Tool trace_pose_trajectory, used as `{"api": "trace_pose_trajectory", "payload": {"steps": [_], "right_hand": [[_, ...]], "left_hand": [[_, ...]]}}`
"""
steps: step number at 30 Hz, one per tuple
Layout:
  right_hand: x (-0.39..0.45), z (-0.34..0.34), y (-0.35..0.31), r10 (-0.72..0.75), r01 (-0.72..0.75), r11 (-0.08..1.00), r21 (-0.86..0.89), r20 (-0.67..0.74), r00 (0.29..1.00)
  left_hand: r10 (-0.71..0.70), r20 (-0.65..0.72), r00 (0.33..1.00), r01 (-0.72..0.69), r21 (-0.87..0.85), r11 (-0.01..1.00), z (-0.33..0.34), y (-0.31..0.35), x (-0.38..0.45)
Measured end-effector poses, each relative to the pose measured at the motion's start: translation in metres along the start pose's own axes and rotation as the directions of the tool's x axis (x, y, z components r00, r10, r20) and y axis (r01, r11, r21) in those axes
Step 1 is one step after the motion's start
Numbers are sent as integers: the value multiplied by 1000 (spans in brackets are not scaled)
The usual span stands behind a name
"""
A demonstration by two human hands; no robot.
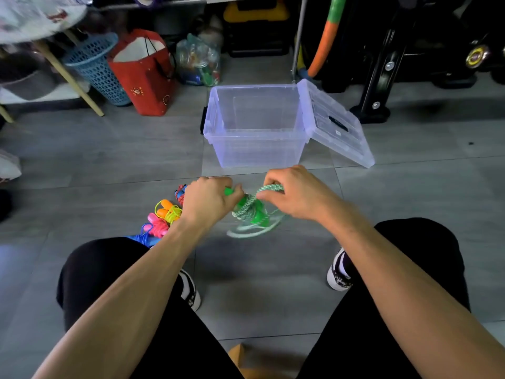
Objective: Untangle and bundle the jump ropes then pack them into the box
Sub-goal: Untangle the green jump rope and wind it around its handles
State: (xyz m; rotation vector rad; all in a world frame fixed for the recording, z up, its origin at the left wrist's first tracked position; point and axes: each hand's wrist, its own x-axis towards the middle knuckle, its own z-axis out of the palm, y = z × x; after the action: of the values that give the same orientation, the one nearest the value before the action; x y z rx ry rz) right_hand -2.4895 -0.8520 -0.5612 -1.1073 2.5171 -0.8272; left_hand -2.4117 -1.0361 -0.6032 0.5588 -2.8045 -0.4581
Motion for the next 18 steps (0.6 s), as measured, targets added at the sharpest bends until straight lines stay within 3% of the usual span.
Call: {"api": "trace_pose_trajectory", "payload": {"steps": [3, 6, 8, 10, 13, 16, 18], "right_hand": [[6, -11, 13, 62, -61, 994, 95, -15, 998], [10, -13, 24, 81, -66, 970, 235, -56, 995], [10, -10, 28, 109, -80, 934, 350, -66, 992], [8, 2, 27, 53, -28, 898, 439, -45, 998], [4, 31, 14, 43, -30, 929, 370, -26, 999], [0, 54, -4, 27, -31, 964, 265, 20, 999], [-5, 59, -15, -13, -1, 984, 176, 79, 997]], "left_hand": [[130, 130, 983, -96, -236, 967, -9, 3, -1], [151, 279, 948, 34, -564, 825, -30, 12, -6], [58, 299, 952, 173, -688, 705, -43, 18, -10], [-96, 296, 950, 302, -808, 506, -49, 24, -12], [-350, 332, 876, 433, -861, 267, -47, 32, -8], [-546, 311, 778, 503, -829, 245, -40, 27, -4], [-604, 207, 770, 518, -755, 402, -34, 20, -3]]}}
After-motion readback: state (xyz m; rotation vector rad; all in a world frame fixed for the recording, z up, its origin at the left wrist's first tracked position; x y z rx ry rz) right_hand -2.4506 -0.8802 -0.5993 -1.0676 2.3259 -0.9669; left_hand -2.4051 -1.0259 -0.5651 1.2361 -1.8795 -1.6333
